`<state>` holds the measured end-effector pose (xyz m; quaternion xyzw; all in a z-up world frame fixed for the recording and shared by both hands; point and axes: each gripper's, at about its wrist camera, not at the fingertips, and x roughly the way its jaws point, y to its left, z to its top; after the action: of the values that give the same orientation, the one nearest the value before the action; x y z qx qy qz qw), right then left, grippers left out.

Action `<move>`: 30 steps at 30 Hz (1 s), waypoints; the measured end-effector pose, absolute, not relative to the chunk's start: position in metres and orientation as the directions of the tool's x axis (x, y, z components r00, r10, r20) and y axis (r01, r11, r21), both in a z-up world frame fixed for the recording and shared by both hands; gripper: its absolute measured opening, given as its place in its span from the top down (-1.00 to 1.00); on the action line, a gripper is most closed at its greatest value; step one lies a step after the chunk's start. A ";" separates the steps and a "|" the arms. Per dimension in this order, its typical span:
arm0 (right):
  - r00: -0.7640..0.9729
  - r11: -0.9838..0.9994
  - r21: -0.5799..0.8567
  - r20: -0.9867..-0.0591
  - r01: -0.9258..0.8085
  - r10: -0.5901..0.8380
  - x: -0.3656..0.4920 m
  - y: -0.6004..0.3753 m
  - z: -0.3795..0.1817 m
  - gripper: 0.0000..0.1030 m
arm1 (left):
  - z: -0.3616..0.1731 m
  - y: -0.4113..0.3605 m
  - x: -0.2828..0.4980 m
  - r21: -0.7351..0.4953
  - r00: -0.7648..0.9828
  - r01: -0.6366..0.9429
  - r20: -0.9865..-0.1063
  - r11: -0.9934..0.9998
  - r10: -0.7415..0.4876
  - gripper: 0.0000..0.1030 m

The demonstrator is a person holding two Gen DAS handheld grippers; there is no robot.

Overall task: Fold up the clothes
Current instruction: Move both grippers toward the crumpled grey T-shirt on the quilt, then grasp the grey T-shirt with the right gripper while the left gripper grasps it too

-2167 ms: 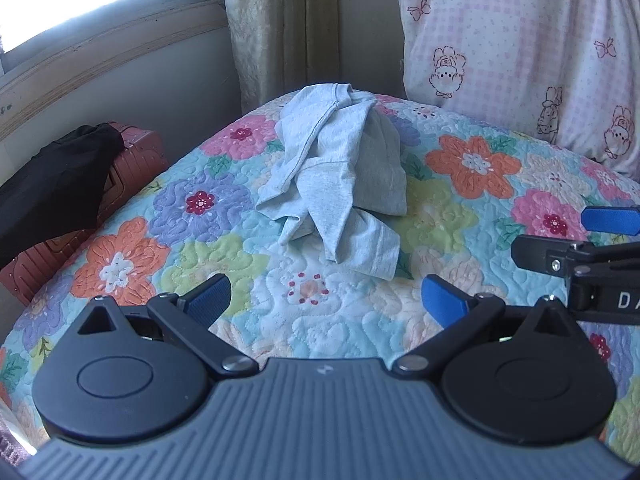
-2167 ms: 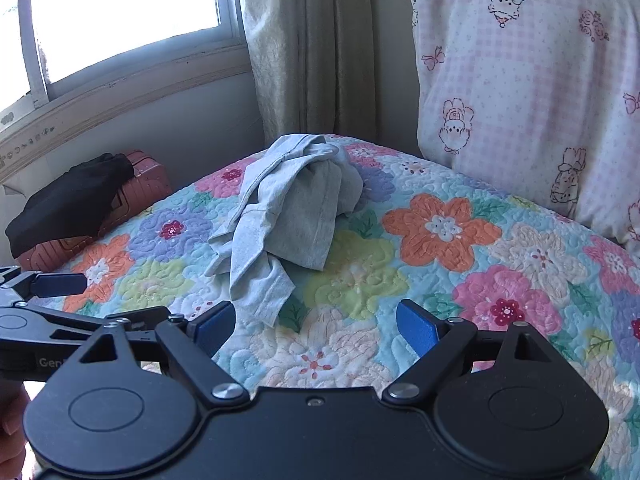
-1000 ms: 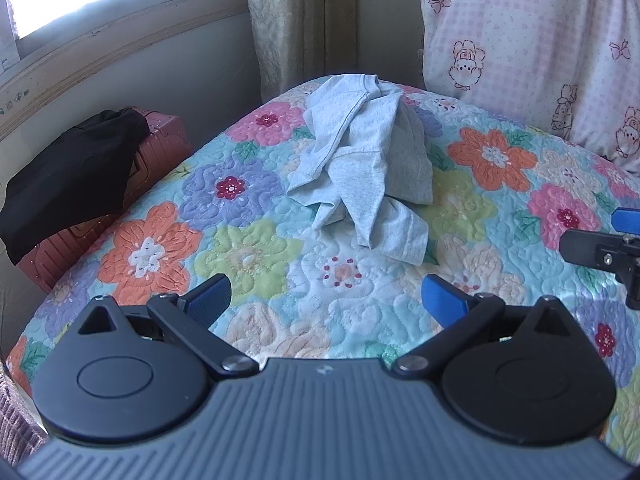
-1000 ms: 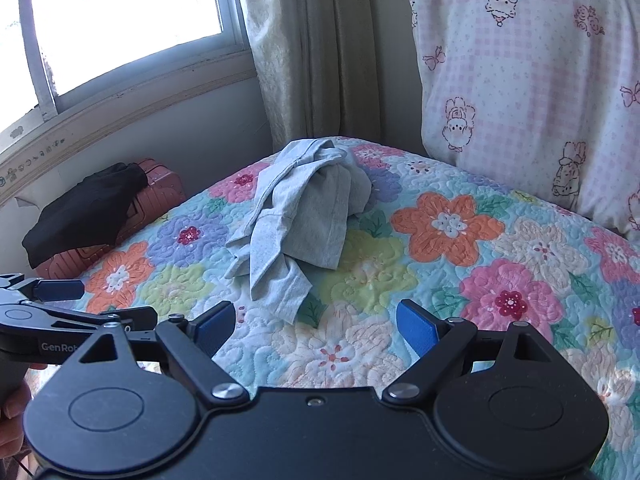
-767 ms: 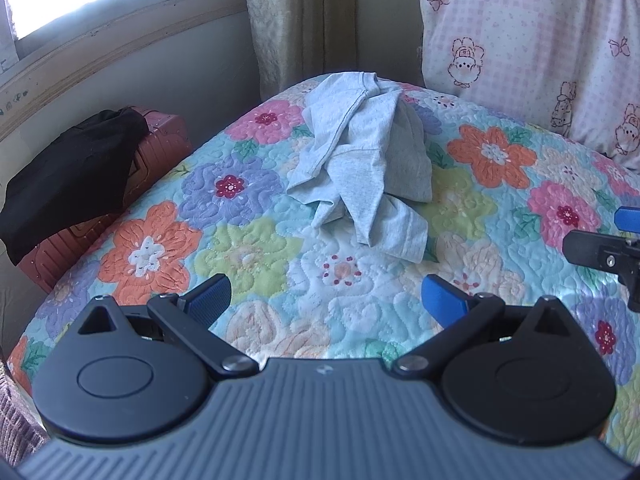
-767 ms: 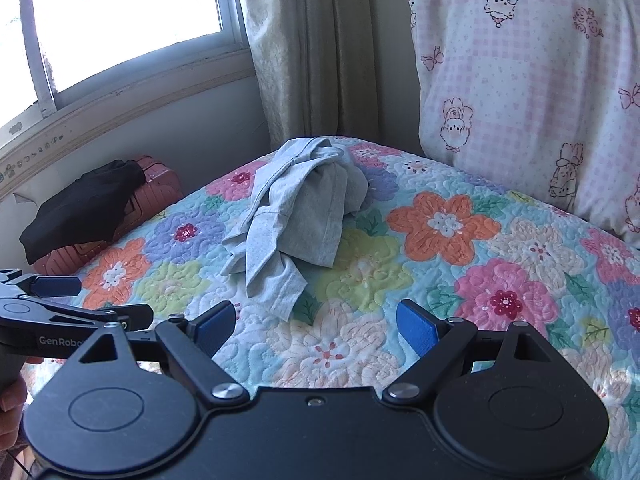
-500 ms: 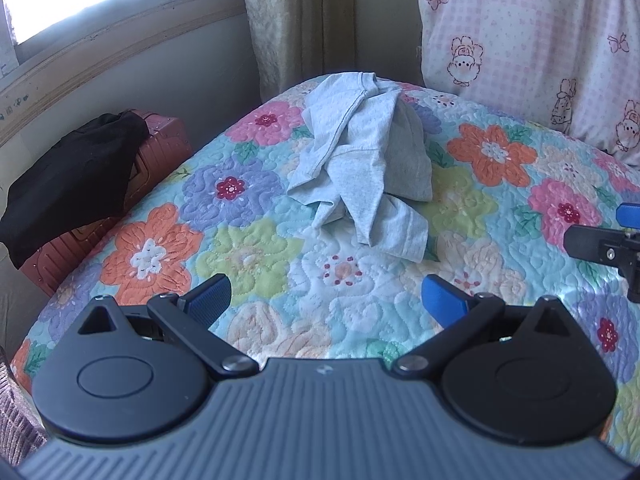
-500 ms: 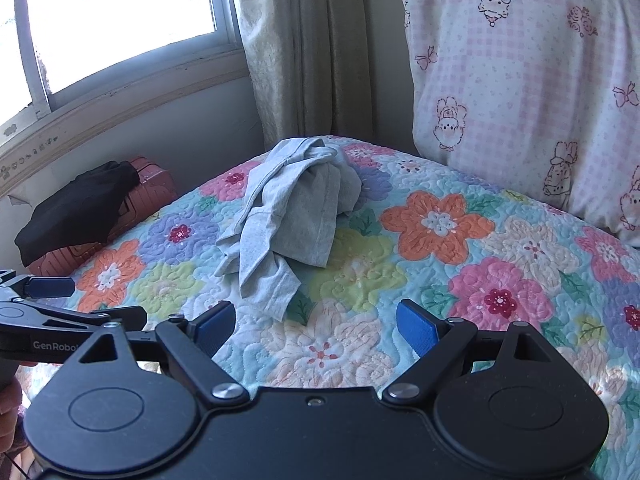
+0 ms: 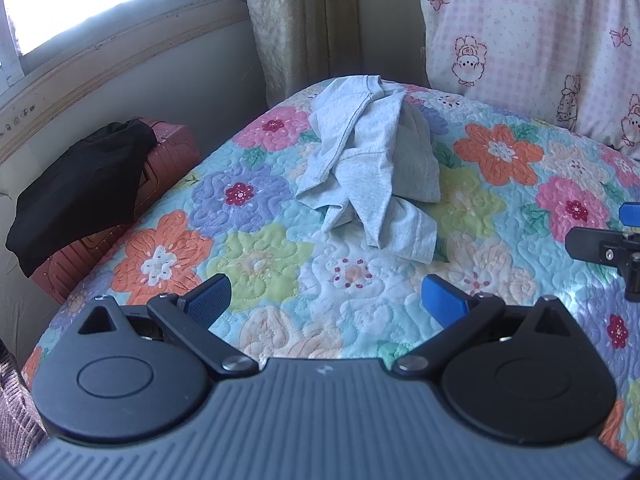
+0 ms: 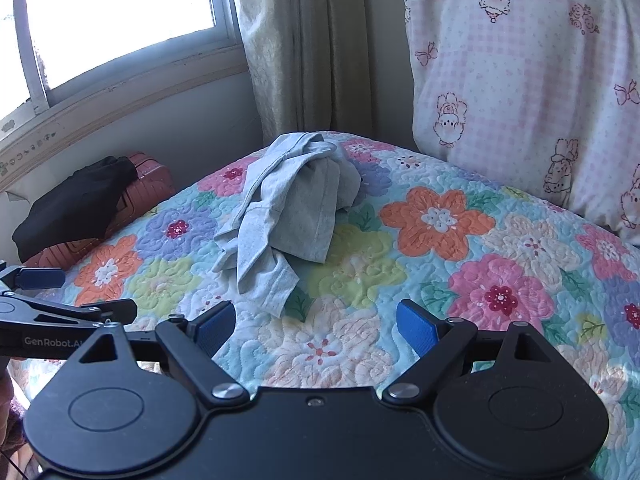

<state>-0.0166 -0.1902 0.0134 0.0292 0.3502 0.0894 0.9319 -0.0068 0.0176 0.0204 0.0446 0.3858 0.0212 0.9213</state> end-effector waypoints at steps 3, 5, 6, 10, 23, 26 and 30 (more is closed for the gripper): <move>0.737 0.982 0.124 -0.650 -0.142 0.189 -0.016 -0.192 0.011 -0.76 | 0.020 0.019 -0.005 0.091 0.701 -0.007 -0.710 0.996 0.069 -1.00; 0.735 0.982 0.119 -0.652 -0.144 0.187 -0.016 -0.191 0.010 -0.76 | 0.020 0.023 -0.005 0.064 0.710 -0.035 -0.700 0.997 0.070 -1.00; 0.734 0.983 0.115 -0.654 -0.145 0.185 -0.015 -0.191 0.009 -0.76 | 0.020 0.026 -0.006 0.051 0.717 -0.055 -0.693 0.997 0.075 -1.00; 0.736 0.984 0.092 -0.654 -0.153 0.175 -0.009 -0.193 0.001 -0.76 | 0.019 0.041 -0.006 -0.039 0.763 -0.091 -0.645 0.995 0.044 -1.00; 0.674 0.888 0.434 -0.612 -0.152 0.414 0.073 -0.203 -0.097 -0.78 | -0.080 0.054 0.056 -0.142 0.774 -0.173 -0.631 0.975 0.046 -0.83; 0.676 0.871 0.443 -0.577 -0.213 0.459 0.098 -0.205 -0.099 -0.78 | -0.077 0.056 0.098 -0.139 0.814 -0.122 -0.580 0.983 0.019 -0.83; 0.628 0.790 0.563 -0.529 -0.244 0.571 0.146 -0.216 -0.105 -0.78 | -0.072 0.056 0.171 -0.062 0.818 -0.091 -0.574 0.994 0.039 -0.83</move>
<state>0.1460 -0.2157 -0.1052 0.2252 0.3627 0.2330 0.8738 0.1709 0.0556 -0.0718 -0.0433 0.2997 0.0341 0.9525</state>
